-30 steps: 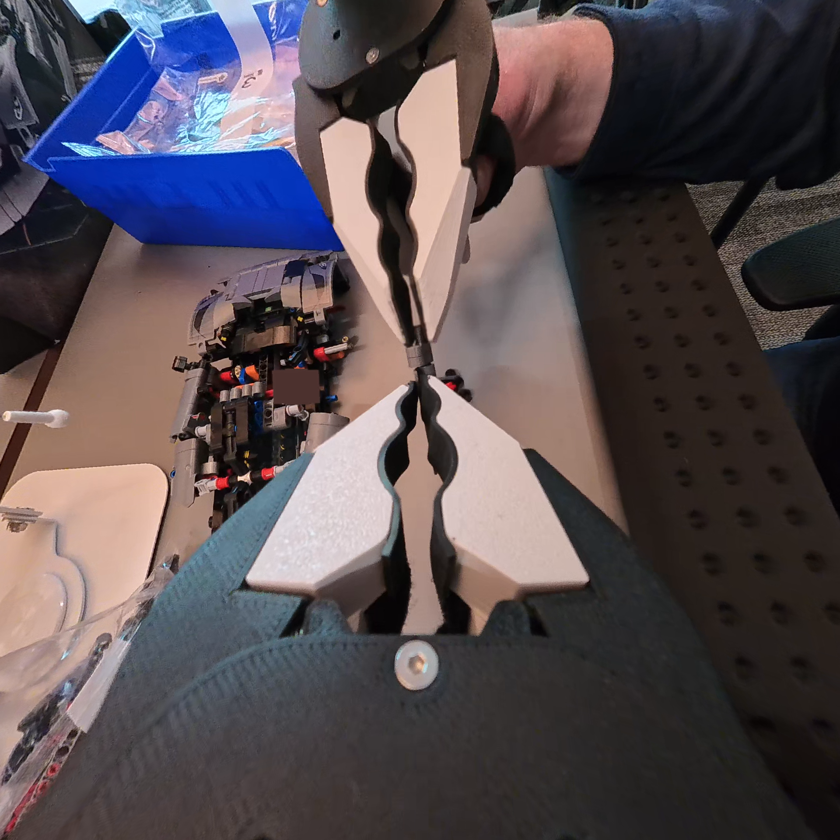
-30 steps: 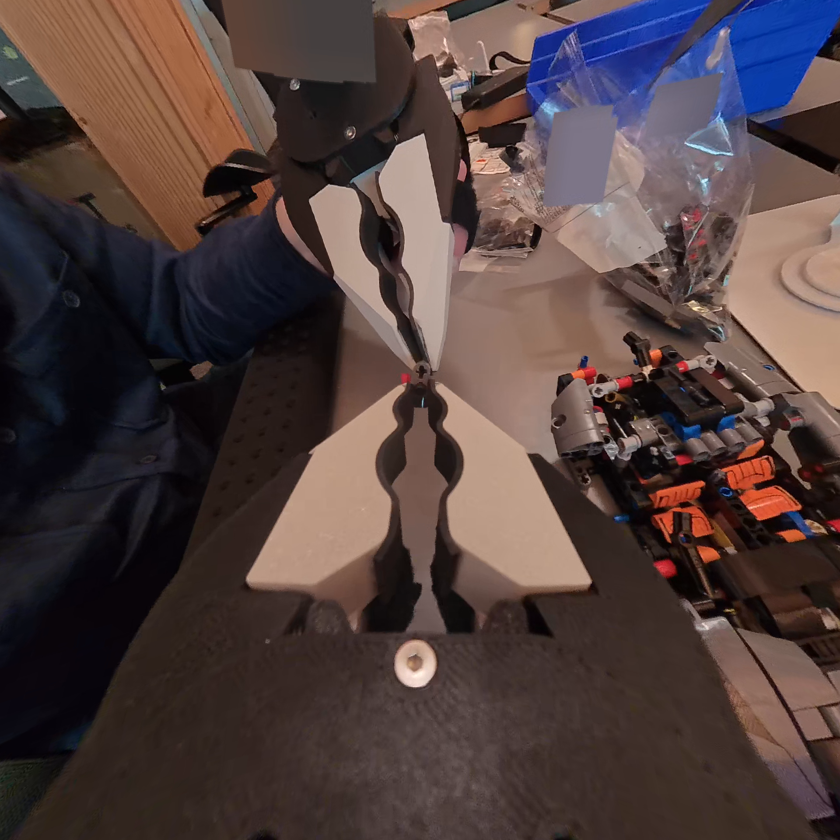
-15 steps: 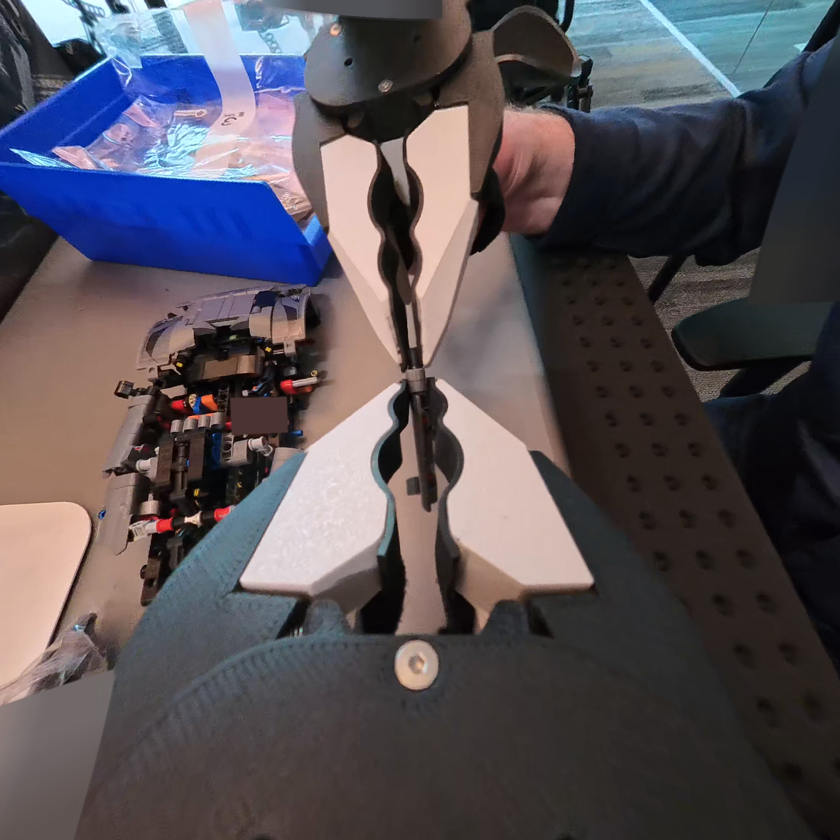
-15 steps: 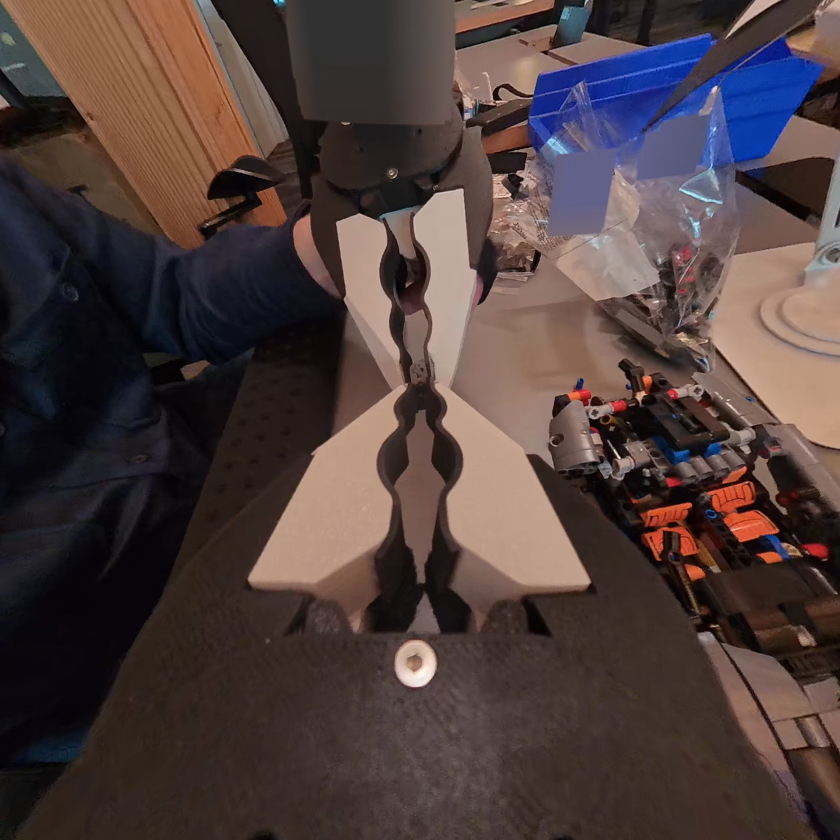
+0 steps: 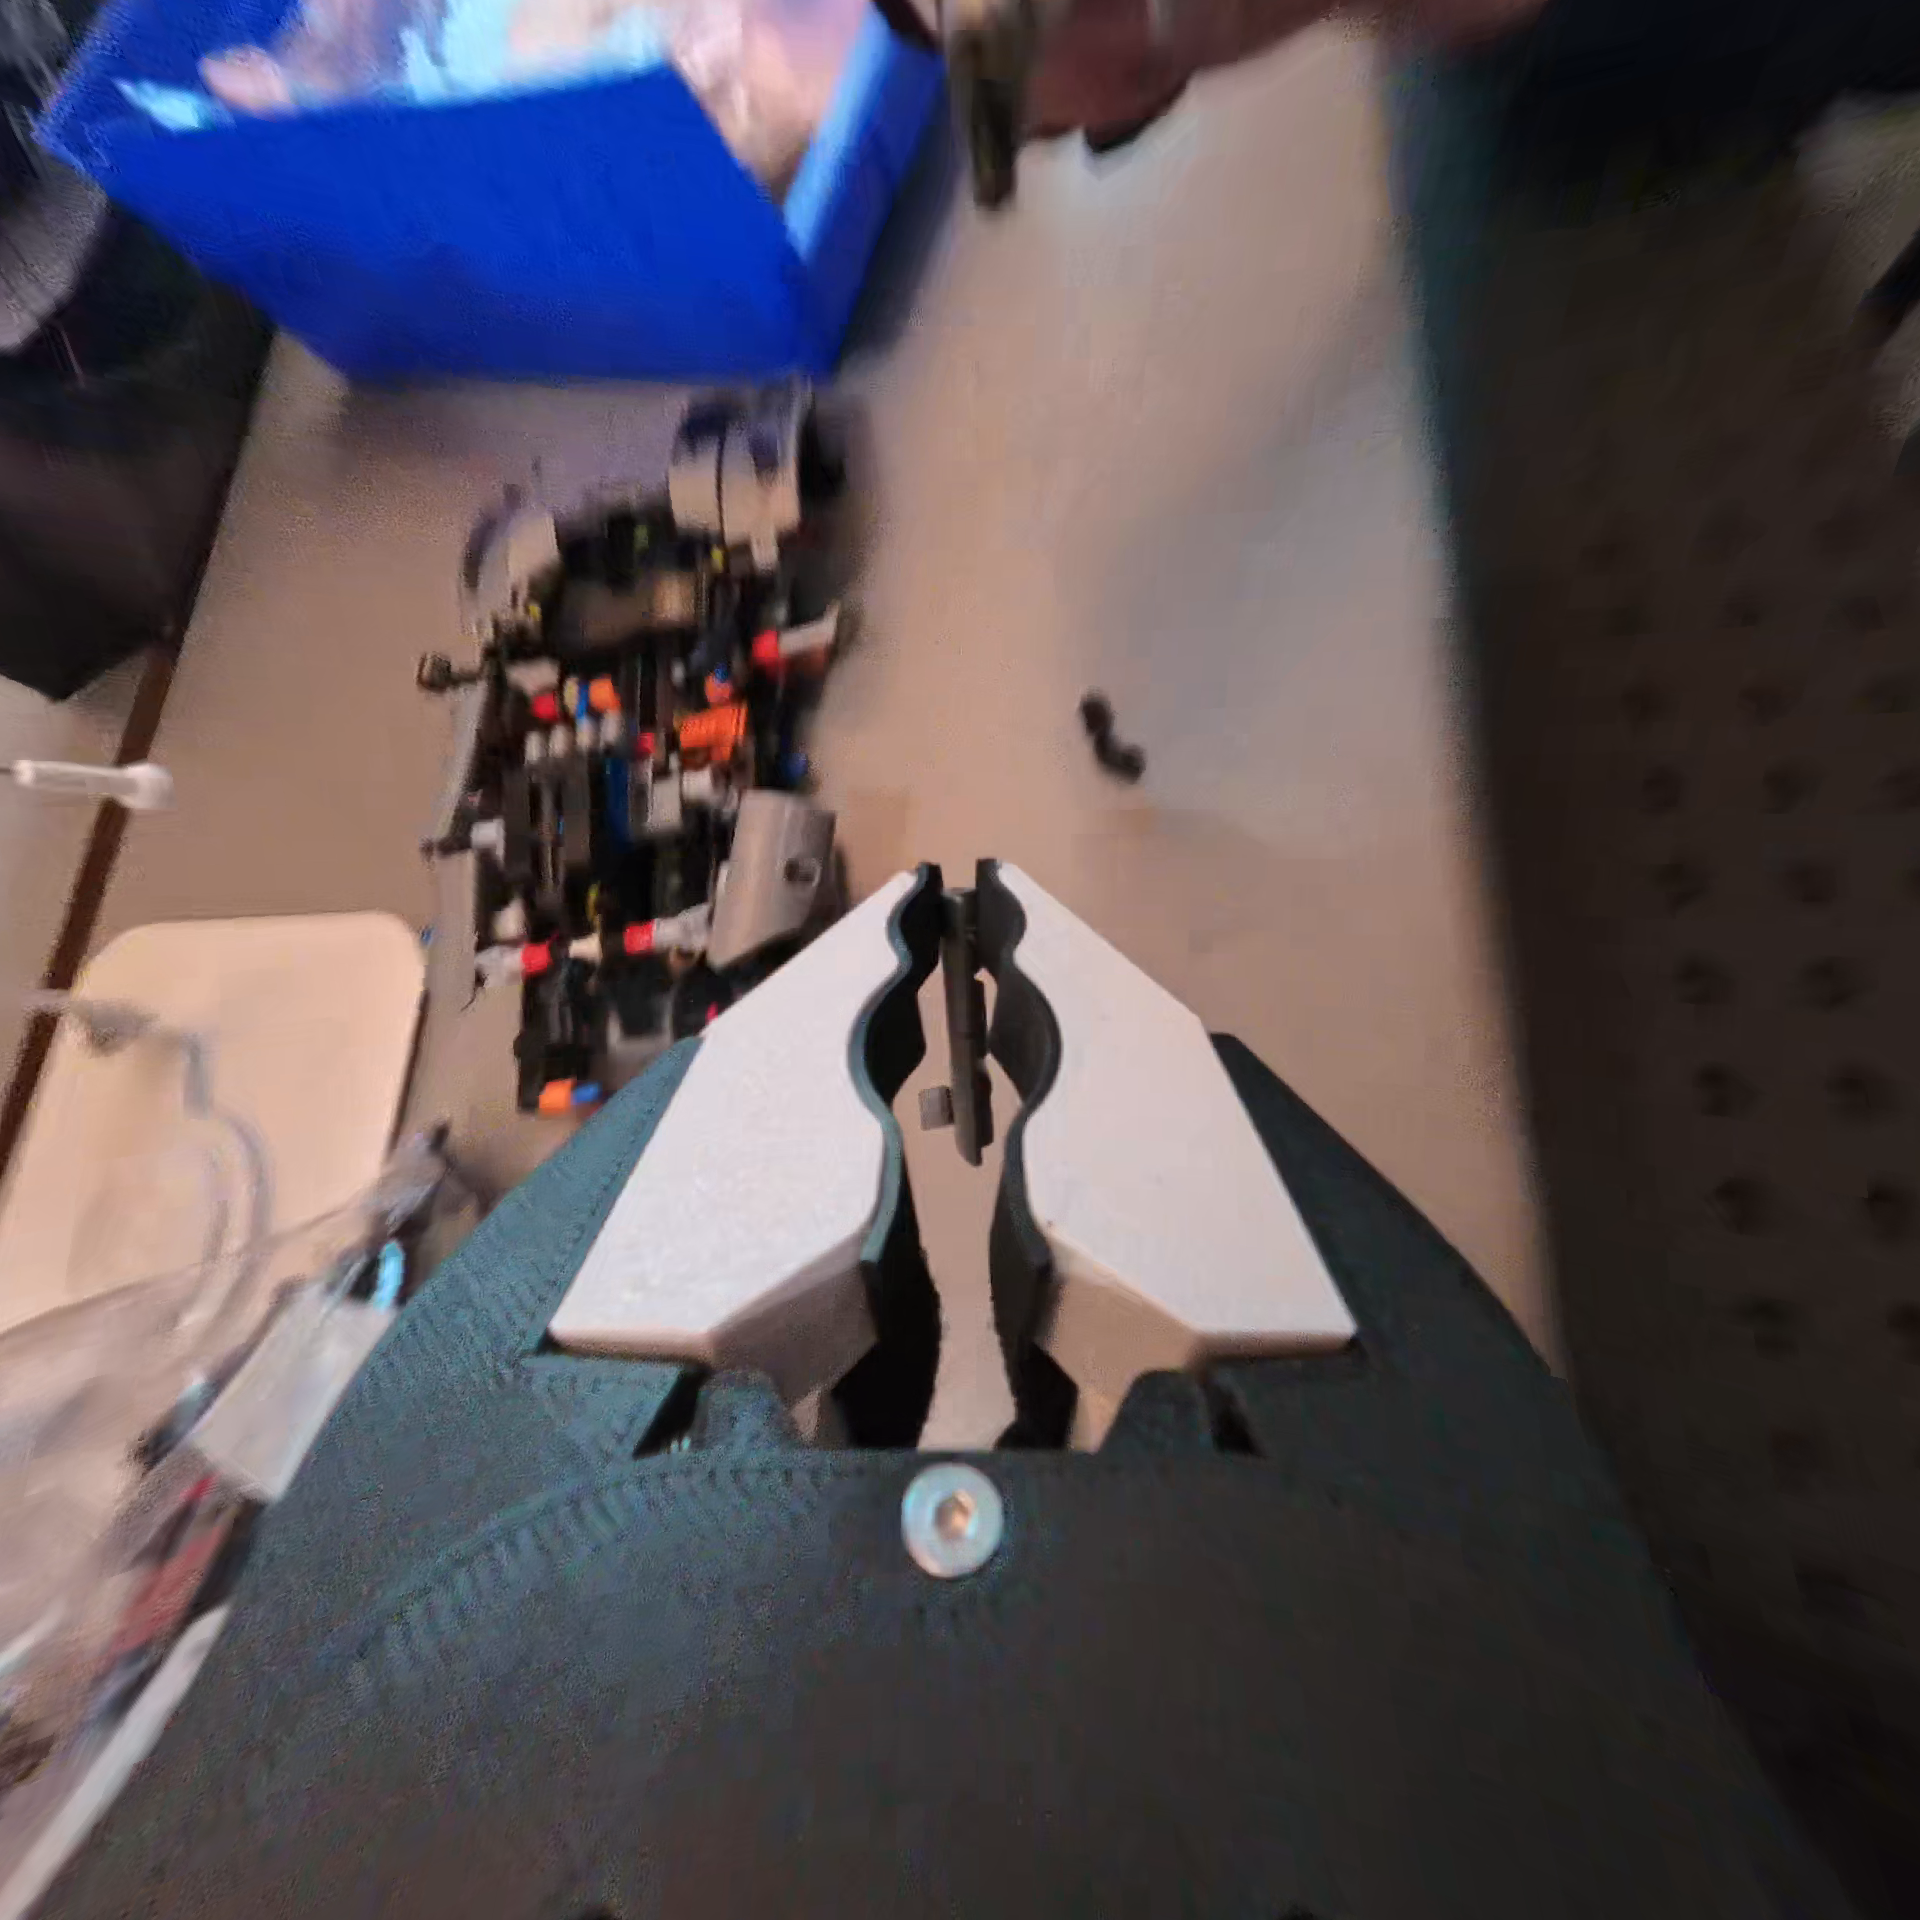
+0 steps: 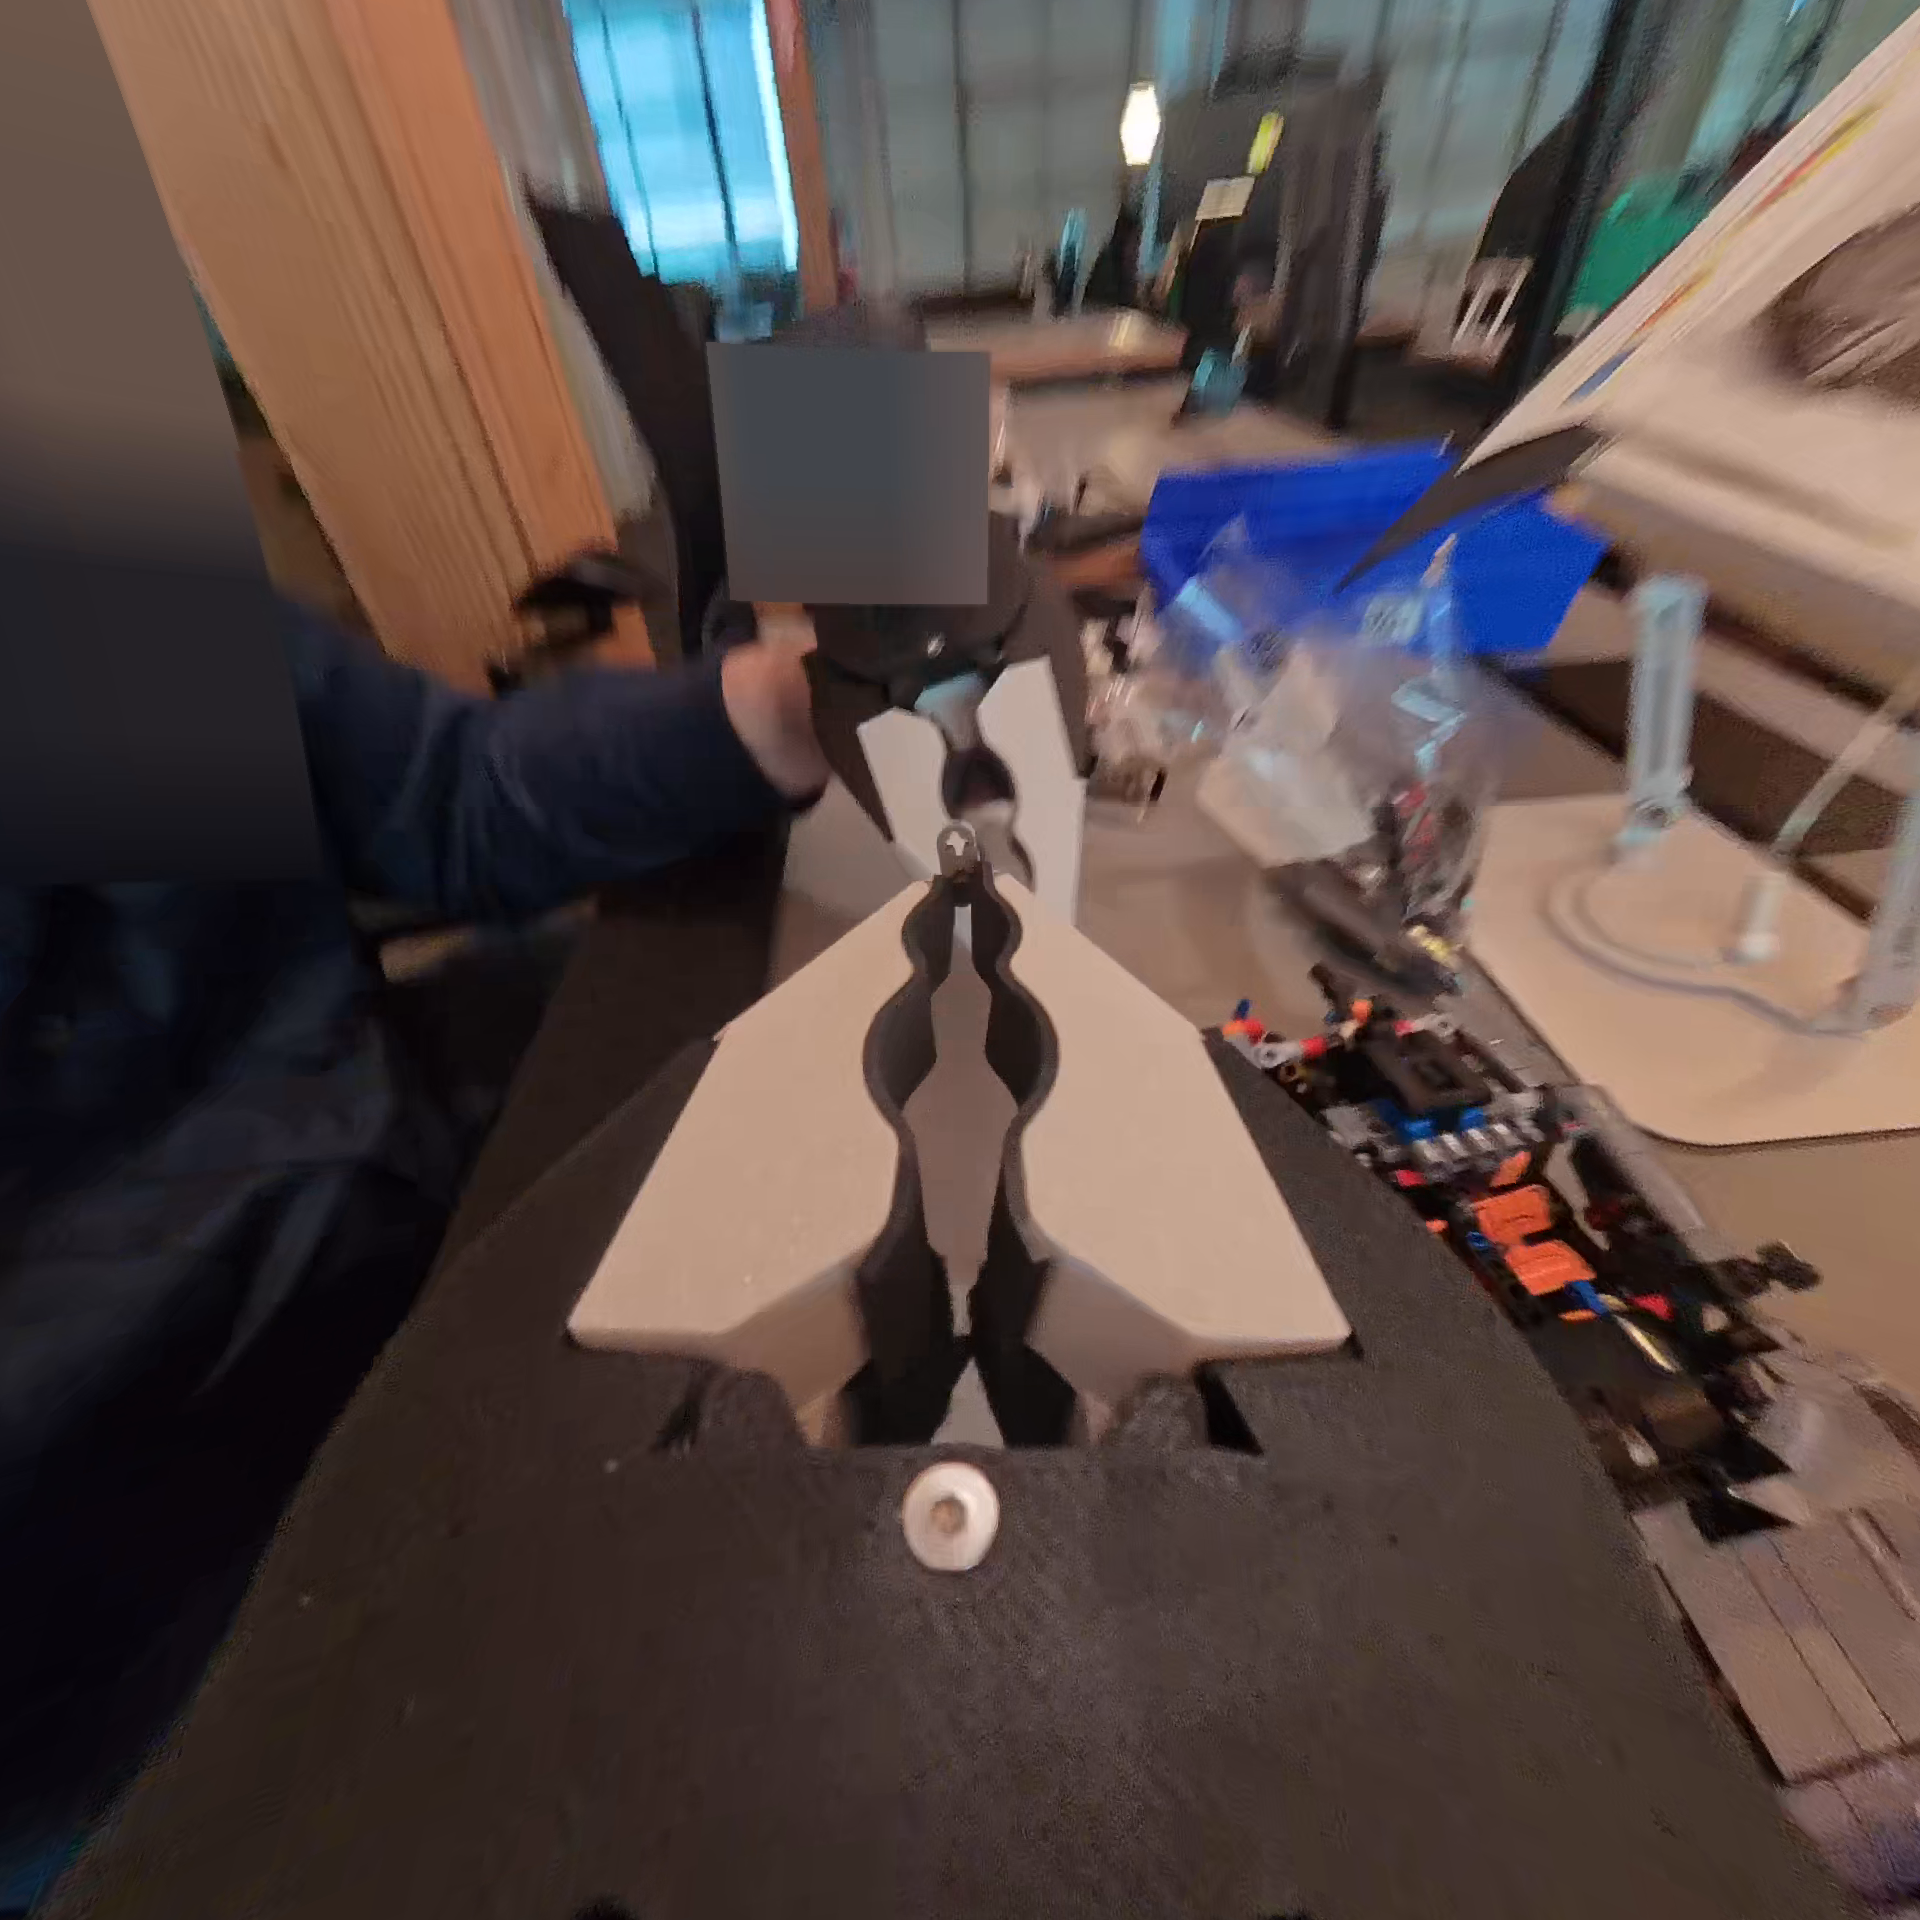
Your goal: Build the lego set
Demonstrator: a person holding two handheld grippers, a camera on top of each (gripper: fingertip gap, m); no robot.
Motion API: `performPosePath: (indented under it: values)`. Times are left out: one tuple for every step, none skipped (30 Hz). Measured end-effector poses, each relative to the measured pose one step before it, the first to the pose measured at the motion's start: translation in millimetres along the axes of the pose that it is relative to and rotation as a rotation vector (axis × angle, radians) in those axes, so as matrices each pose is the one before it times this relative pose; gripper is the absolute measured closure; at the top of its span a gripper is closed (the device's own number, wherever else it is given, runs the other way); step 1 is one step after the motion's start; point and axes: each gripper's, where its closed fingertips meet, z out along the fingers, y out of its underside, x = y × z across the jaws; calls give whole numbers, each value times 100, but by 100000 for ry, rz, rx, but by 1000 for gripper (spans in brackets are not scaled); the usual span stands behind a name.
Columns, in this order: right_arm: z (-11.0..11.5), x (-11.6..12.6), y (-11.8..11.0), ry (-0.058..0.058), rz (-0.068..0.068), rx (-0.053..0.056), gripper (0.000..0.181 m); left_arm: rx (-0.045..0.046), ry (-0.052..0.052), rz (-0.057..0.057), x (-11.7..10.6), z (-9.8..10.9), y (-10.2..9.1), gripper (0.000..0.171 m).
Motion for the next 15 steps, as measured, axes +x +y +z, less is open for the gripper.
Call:
performPosePath:
  values:
    - [-174, 418, 374, 841, 1870, -1358, 180, 12876, 2517, -2277, 568, -994, -2698, 168]
    - [834, 157, 1210, 110, 223, -6258, 179, 4958, -1788, 4551, 358, -225, -2198, 168]
    - [1189, -247, 1190, -1091, -1403, -6904, 179, -1546, -1250, 2665, -66, 615, -301, 167]
    - [929, -146, 962, -328, -1533, -5874, 179, -5447, 3030, -998, 316, 871, 1161, 167]
    - [405, 95, 651, -40, 41, -3474, 179, -3996, 3213, -586, 471, 526, 1253, 167]
    - [51, 173, 468, -928, 1984, -1528, 179, 420, 2795, -2728, 369, 8, 588, 167]
    - [-1, 167, 389, -1188, 2721, -941, 179, 65, 3215, -4152, 302, -179, 497, 167]
    - [179, 107, 570, -1019, 1821, -2462, 179, -2194, -177, -1557, -130, -18, 661, 167]
    - [392, -103, 857, -2396, 2092, -4217, 179, -2243, -2437, 1175, -336, 146, 508, 167]
    - [535, -96, 970, -3049, 3713, -4397, 179, -1570, 533, 542, 80, 235, 260, 167]
    - [545, 82, 927, -1701, 3460, -4166, 179, 557, 2539, -397, 310, 218, -49, 167]
    - [447, -32, 695, -1309, 1868, -3493, 179, 755, 1680, -861, 136, 210, -15, 167]
    - [293, -24, 371, -851, 1025, -1920, 179, -1796, 429, -789, -39, 220, 400, 167]
    - [206, 186, 297, 207, 1282, -1441, 179, -2813, 11, -216, -47, 221, 562, 167]
    - [200, 264, 515, 617, 1190, -2694, 179, -1908, 85, 0, 3, 193, 385, 167]
